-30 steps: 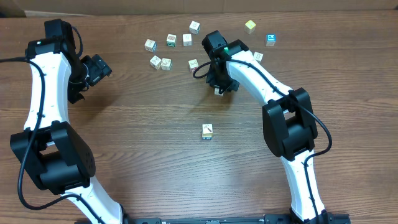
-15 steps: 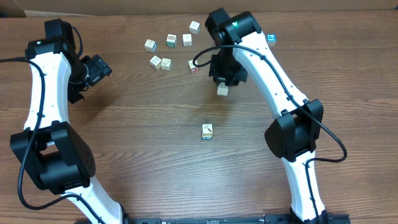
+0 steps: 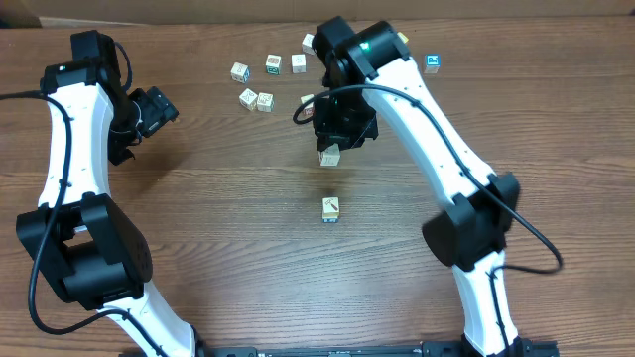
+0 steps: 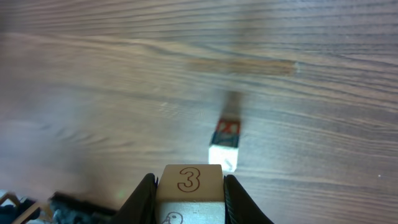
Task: Form a tower
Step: 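Carry the duck block forward and position it above the tower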
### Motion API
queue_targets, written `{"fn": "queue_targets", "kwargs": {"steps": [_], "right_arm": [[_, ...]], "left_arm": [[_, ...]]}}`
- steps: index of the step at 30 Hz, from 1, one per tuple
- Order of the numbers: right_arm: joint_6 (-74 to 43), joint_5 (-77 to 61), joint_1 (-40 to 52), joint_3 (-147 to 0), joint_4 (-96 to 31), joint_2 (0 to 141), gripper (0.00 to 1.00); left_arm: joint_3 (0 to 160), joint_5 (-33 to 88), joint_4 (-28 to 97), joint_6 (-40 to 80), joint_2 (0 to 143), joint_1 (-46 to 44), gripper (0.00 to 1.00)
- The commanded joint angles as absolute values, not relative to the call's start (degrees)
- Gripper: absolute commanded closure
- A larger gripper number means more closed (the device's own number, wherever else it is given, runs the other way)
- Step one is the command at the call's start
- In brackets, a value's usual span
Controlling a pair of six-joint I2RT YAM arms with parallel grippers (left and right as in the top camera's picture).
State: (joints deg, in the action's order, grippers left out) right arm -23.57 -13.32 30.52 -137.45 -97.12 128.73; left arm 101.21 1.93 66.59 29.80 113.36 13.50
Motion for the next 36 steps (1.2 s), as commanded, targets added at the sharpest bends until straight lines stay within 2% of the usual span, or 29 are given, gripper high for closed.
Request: {"fn": "queue_targets", "kwargs": {"steps": [1, 7, 9, 11, 23, 36], "right_arm": [[-22.65, -13.93, 31.83, -137.95, -97.08, 120.33, 0.81], [-22.87, -12.12, 35.79, -133.99, -97.08, 119.37, 0.81], [-23.24, -11.16, 36.38, -130.32, -97.08, 119.37, 0.86], [-24.23, -10.02, 36.42, -126.43, -97.06, 119.37, 0.86], [-31.44, -4.29, 38.48, -111.44, -86.56, 119.37, 0.85], [-33.30, -1.93, 39.16, -105.10, -80.64, 119.37, 0.83]], "left_arm": [[102.30, 1.93, 66.61, 29.12, 112.07, 13.10, 0.00], [102.30, 1.93, 66.61, 29.12, 112.07, 13.10, 0.00], [102.30, 1.96, 66.61, 29.15, 112.07, 13.10, 0.00], [102.30, 1.93, 66.61, 29.12, 112.07, 13.10, 0.00], [102.30, 1.96, 66.61, 29.12, 112.07, 13.10, 0.01], [102.30, 1.93, 66.61, 29.12, 112.07, 13.10, 0.00]]}}
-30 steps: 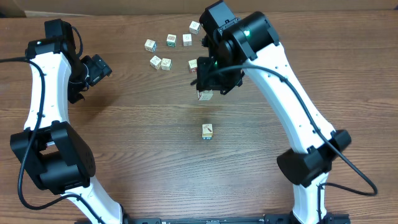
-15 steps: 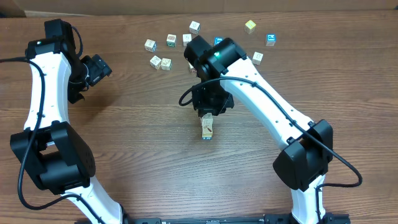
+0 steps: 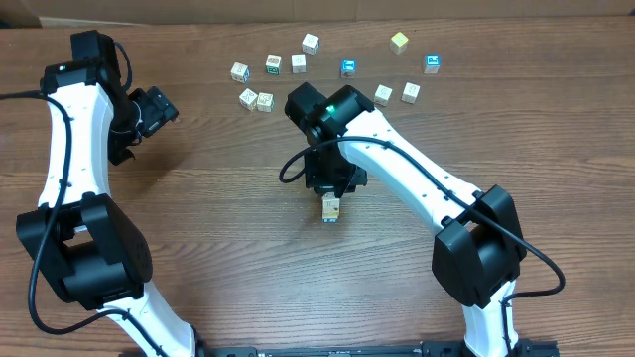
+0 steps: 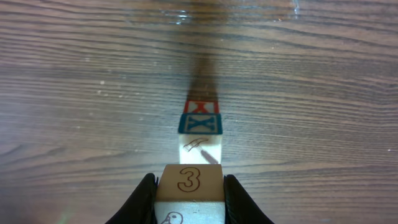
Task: Form a tower
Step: 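Carry the duck block forward and position it above the tower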
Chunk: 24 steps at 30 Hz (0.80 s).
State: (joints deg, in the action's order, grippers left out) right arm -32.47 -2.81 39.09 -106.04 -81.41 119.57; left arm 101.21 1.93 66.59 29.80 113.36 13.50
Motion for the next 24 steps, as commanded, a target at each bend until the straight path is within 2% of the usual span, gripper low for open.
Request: {"fn": "queue_targets", "kwargs": {"steps": [1, 24], "right_arm": [[-33.30, -1.93, 39.16, -104.90, -80.18, 119.37, 0.82], [-36.05, 0.54, 39.16, -102.37, -77.65, 119.37, 0.79]], "left_arm": [[102.30, 1.93, 66.61, 29.12, 112.07, 13.10, 0.00], [102.30, 1.93, 66.61, 29.12, 112.07, 13.10, 0.00]]}}
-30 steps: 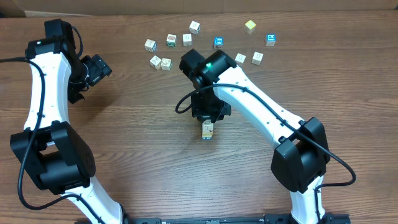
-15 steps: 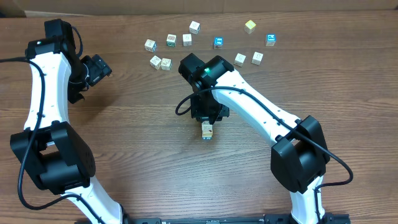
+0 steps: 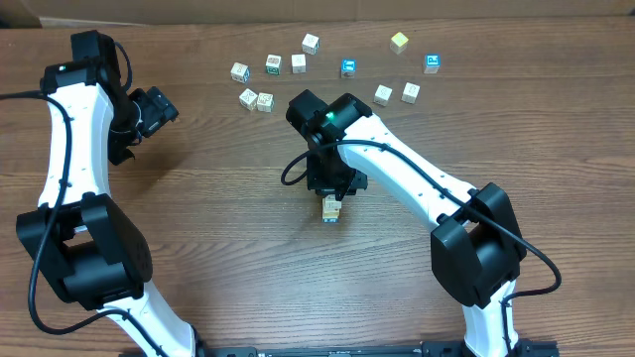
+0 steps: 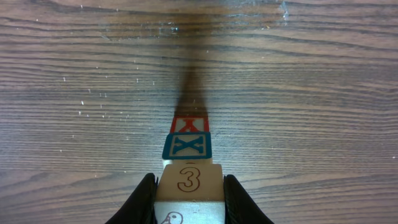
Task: Form a tower
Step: 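Carry the duck block forward and position it above the tower, then align and lower the duck block onto the hammer block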
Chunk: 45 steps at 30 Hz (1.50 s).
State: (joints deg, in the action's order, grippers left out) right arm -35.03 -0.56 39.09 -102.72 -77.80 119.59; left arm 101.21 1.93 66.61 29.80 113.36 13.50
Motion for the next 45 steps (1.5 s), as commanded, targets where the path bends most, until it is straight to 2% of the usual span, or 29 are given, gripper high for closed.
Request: {"fn": "queue_targets", "kwargs": {"steps": [1, 18, 20, 33, 45], "right_arm": [[-36.05, 0.56, 39.16, -102.37, -77.62, 119.37, 0.79], [-36.27, 0.56, 39.20, -102.37, -77.56, 119.37, 0.78], [-36.27, 0.56, 39.31, -102.37, -77.62, 119.37, 0.75], [-36.51, 0.38, 39.38, -102.37, -77.71, 119.37, 0.72], [-36.49, 0.36, 39.38, -102.37, -77.84, 119.37, 0.60]], "left_arm": [[102.30, 1.93, 66.61, 29.12, 112.07, 13.10, 0.01], [102.30, 1.93, 66.61, 29.12, 112.07, 13.10, 0.01], [102.30, 1.96, 66.59, 29.12, 112.07, 13.10, 0.00], [102.28, 1.93, 66.59, 29.12, 112.07, 13.10, 0.00], [102.28, 1.93, 66.59, 29.12, 112.07, 13.10, 0.01]]}}
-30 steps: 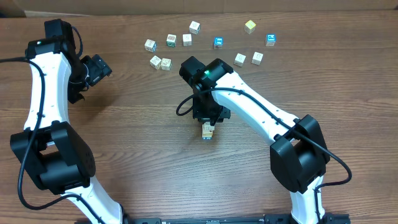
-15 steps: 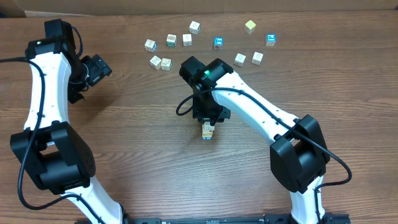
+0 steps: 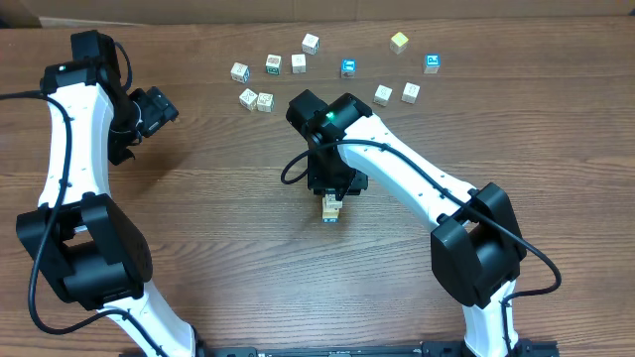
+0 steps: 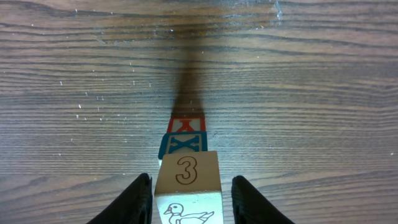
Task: Form a tower
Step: 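Align and lower the duck block onto the hammer block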
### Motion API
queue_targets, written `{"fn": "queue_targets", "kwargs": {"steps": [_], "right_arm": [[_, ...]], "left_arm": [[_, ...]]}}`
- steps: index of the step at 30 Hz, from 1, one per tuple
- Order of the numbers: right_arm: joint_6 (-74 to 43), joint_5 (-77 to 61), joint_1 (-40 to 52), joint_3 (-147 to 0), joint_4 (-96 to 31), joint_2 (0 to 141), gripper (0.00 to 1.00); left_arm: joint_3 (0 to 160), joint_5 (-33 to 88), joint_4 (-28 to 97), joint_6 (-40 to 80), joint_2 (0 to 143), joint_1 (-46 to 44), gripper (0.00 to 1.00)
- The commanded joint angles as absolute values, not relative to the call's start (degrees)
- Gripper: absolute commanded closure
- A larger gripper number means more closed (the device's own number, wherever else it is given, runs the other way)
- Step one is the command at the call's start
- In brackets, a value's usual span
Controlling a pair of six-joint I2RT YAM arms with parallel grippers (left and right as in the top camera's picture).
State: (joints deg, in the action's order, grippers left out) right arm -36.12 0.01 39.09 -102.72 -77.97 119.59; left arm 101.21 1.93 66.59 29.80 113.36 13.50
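A pale wooden block marked 3 with a duck sits on top of a block with a blue X face and a red face behind it. Together they make a short tower at mid-table. My right gripper stands open around the top block, with a small gap between the block and each dark finger. In the overhead view the right gripper hangs just above the tower and hides part of it. My left gripper is held far off at the left; its jaws are not readable.
Several loose blocks lie along the far side of the table, among them a white one, a blue one, a yellow-green one and a pair at the left. Bare wood surrounds the tower.
My right gripper has opened. Its fingers, then tight on the 3 block, now stand apart from it, and the block rests on the X block.
My right gripper first held the 3 block high, behind the lone X block. Then it held the block just over the X block, then lower against it. Now the fingers have let go and the block stands on the tower. The left arm stayed still.
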Motion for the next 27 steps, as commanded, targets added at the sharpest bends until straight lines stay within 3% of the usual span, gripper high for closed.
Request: {"fn": "queue_targets", "kwargs": {"steps": [1, 11, 18, 27], "right_arm": [[-36.49, 0.36, 39.38, -102.37, -77.82, 119.37, 0.59], [-36.47, -0.27, 39.38, -102.37, -79.24, 119.37, 0.51], [-36.49, -0.30, 39.38, -102.37, -79.20, 119.37, 0.63], [-36.45, -2.24, 39.38, -102.37, -79.35, 119.37, 0.65]], "left_arm": [[102.28, 1.93, 66.59, 29.12, 112.07, 13.10, 0.00], [102.28, 1.93, 66.59, 29.12, 112.07, 13.13, 0.00], [102.28, 1.93, 66.59, 29.12, 112.07, 12.99, 0.00], [102.28, 1.93, 66.59, 29.12, 112.07, 12.99, 0.00]]}}
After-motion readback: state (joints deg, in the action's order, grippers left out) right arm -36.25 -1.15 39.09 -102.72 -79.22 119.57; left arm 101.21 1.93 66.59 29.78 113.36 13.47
